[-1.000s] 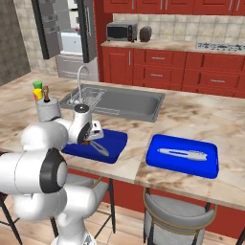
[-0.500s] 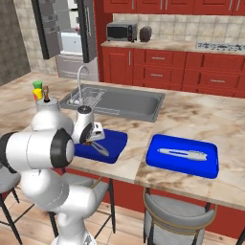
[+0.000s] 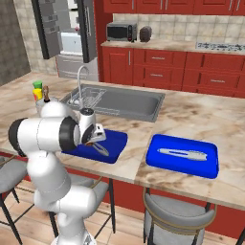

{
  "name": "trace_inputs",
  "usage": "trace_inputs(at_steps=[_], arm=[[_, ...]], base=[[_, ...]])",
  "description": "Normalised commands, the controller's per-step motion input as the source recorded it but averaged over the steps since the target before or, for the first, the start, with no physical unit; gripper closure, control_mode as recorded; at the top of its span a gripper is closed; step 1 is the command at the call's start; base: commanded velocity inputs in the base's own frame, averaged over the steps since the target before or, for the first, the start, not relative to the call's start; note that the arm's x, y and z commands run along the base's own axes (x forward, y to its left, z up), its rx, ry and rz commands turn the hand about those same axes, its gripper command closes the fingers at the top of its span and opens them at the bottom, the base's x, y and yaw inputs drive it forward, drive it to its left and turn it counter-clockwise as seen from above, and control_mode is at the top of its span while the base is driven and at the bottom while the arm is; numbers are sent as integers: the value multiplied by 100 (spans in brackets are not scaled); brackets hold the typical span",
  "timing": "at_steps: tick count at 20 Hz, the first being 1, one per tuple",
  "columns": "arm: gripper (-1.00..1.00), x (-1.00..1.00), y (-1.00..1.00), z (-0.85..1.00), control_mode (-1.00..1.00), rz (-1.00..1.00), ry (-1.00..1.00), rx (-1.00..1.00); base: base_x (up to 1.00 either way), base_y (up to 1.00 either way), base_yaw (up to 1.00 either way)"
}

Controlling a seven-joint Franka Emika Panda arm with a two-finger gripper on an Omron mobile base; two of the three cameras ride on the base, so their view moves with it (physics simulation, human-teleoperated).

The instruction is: Gather the bell pepper and cucumber from the fridge and place them on a tray on the dining counter. Then gather the chicken drumstick and steak from the fridge and place them on the other tray.

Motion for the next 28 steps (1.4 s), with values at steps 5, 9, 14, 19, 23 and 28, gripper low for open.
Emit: trace_inputs(at_steps=[5,9,14,19,23,28], arm=[[100,27,3,-26,-100,0,1,0],[-100,26,5,-22,-100,0,1,0],[-100,2,0,-4,-100,0,0,0],[-100,0,0,0,-100,0,0,0],[-100,-17,0,13,-100,0,0,0],[-100,-38,-1,43,-100,0,0,0]], base=[[0,0,0],[0,0,0],[0,0,0],[0,0,0],[0,0,0],[0,0,0]])
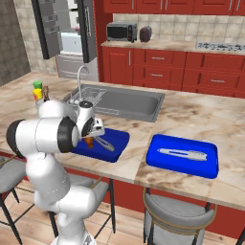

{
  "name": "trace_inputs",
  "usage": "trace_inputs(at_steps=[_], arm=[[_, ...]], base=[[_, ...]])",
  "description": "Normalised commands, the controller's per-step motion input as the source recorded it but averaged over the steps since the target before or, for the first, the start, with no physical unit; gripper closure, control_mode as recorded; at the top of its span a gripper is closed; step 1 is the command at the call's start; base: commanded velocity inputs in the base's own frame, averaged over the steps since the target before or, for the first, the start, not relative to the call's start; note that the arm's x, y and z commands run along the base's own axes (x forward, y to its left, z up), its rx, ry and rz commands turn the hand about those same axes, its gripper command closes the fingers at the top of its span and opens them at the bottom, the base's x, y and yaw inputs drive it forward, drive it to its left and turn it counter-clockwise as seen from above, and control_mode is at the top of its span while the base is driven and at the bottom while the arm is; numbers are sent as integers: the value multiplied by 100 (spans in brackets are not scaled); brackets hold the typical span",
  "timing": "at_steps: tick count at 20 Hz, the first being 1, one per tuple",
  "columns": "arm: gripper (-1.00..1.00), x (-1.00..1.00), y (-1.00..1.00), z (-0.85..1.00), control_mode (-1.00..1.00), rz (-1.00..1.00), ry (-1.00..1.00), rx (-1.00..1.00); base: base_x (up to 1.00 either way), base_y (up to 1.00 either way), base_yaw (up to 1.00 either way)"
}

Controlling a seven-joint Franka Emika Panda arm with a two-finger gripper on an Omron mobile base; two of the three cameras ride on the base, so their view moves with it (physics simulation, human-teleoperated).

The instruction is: Gather the bell pepper and cucumber from the fridge and place them on a tray on the dining counter. Then gather the chicken drumstick and steak from the fridge and place them on the other tray.

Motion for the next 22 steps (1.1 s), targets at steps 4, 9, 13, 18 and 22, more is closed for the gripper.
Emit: trace_inputs(at_steps=[4,9,13,18,22], arm=[[-100,-46,0,47,-100,-1,0,0],[-100,-64,-3,65,-100,-6,0,0],[-100,-70,-5,70,-100,-11,1,0],[-100,-88,-11,58,-100,-11,1,0],[-100,-94,-8,53,-100,-10,0,0]], base=[[0,0,0],[0,0,0],[0,0,0],[0,0,0],[0,0,0]])
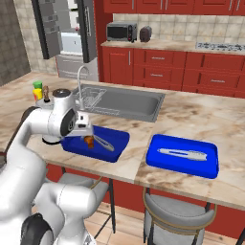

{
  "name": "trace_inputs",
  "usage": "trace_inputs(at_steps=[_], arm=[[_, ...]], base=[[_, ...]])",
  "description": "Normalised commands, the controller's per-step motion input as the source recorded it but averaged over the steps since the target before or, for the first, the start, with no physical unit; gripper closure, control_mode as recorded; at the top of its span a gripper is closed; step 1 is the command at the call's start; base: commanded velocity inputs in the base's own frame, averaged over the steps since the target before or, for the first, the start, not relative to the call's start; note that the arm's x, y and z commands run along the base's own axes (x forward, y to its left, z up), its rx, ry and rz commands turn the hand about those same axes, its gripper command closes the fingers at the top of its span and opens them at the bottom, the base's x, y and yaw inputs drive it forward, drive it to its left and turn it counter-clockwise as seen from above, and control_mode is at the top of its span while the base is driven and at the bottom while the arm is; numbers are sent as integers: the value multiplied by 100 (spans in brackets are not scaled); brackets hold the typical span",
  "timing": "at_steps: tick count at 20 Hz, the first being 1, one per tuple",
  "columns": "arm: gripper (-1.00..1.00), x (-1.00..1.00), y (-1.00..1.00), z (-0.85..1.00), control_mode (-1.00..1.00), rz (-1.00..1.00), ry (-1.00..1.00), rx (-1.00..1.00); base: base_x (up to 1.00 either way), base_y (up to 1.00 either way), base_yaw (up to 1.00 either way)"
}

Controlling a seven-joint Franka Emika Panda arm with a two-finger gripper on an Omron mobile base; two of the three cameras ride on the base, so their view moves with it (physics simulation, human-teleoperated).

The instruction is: Gather the bell pepper and cucumber from the fridge and place them on a tray on the dining counter. Then gather the chicken drumstick and steak from the fridge and place them on the other tray.

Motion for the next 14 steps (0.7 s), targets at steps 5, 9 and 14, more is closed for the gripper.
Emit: trace_inputs(at_steps=[5,9,14], arm=[[-100,-100,-12,62,-100,-8,0,0],[-100,-100,-8,62,-100,-9,0,0],[-100,-100,-9,59,-100,-9,-3,0]], base=[[0,0,0],[0,0,0],[0,0,0]])
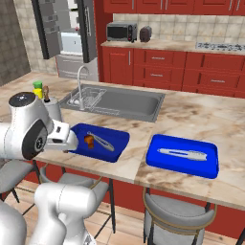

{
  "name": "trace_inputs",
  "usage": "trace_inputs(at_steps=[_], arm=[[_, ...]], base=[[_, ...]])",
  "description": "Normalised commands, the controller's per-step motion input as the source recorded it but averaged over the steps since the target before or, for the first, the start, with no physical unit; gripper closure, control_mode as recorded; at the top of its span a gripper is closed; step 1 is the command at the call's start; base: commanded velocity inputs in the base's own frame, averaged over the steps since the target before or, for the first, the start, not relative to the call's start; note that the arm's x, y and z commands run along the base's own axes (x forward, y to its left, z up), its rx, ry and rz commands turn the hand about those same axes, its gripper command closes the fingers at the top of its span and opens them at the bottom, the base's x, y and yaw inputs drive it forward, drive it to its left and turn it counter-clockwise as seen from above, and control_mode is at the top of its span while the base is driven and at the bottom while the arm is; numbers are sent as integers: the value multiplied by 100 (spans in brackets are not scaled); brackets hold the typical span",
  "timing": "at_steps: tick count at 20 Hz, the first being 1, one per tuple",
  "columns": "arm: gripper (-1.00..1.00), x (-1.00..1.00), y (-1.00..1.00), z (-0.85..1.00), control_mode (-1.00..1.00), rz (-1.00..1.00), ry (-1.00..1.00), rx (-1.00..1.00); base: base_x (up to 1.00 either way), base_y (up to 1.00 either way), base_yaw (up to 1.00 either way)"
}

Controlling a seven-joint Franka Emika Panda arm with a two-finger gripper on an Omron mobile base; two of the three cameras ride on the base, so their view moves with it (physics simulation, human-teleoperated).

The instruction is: Gather the bell pepper and cucumber from the fridge and place them on a tray on the dining counter. Then gather the chicken drumstick and steak from the fridge and place them on the other tray.

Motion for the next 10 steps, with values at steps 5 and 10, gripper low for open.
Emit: trace_inputs(at_steps=[5,10], arm=[[-100,-100,-12,46,-100,-8,-5,0],[-100,-95,-15,29,-100,-8,-6,0]], base=[[0,0,0],[0,0,0]])
